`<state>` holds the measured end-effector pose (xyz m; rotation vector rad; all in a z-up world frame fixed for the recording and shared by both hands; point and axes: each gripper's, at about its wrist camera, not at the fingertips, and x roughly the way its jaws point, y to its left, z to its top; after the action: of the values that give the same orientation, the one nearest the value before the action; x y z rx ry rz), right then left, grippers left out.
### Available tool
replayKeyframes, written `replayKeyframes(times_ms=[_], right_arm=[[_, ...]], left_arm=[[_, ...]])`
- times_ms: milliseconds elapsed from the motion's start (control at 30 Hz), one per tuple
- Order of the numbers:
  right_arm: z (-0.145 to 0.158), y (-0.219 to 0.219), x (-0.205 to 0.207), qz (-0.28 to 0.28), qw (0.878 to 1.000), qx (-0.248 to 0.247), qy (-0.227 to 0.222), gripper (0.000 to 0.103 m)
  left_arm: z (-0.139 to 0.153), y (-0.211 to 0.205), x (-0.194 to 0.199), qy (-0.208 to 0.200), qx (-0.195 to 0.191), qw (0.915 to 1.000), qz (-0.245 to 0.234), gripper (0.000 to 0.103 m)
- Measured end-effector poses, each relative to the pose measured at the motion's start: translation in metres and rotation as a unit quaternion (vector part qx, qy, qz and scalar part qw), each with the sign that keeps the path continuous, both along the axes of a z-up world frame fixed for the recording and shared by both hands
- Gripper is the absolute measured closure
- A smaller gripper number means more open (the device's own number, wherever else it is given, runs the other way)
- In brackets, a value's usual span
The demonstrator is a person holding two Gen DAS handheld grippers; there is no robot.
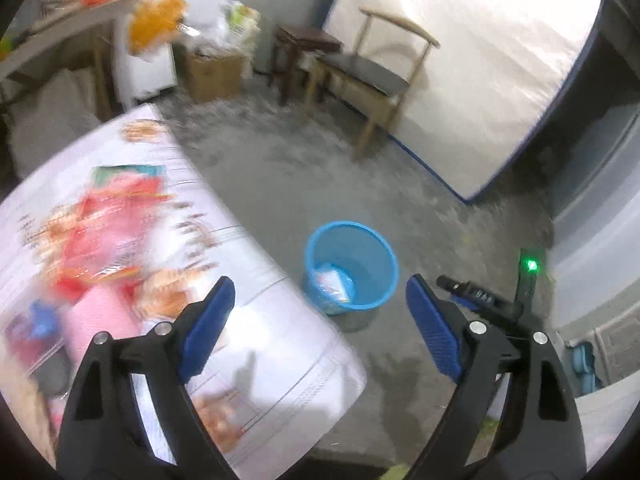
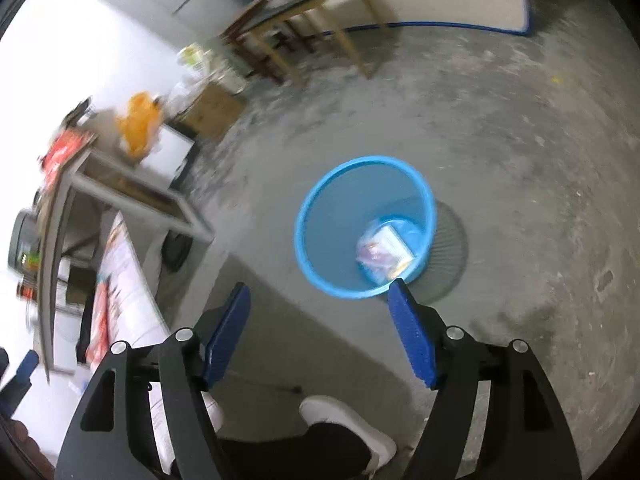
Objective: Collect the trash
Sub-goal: 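Open both tools to drop the box and bag into the wastebasket, then grasp the beige cloth with the left tool while the right tool reaches toward the clear container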
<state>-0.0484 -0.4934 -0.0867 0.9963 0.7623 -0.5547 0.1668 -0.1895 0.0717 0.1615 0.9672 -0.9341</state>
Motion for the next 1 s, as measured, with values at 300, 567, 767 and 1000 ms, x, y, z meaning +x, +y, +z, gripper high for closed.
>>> replayKeyframes(times_ms=[300,567,767,1000], right_arm=[[0.077,0.103,0.091,0.197,0.978,-0.041,-0.060,0.030],[0.103,0.199,0.169,0.333,0.939,-0.023,-0.084,0.029],[0.118,0.243,0.183,0.377,0.922,-0.044,-0.080,0.029],[0.121,0.250,0.182,0.375,0.923,-0.054,-0.061,0.029]], left_arm=[[0.000,0.228,0.016,-0.027,-0.051,0.9733,0.222,0.019],[-0.066,0.341,0.059,0.058,-0.024,0.9360,0.346,0.019],[-0.111,0.328,0.091,0.058,0.071,0.9413,0.325,0.019],[-0.130,0.326,0.100,0.048,0.111,0.9406,0.317,0.026]])
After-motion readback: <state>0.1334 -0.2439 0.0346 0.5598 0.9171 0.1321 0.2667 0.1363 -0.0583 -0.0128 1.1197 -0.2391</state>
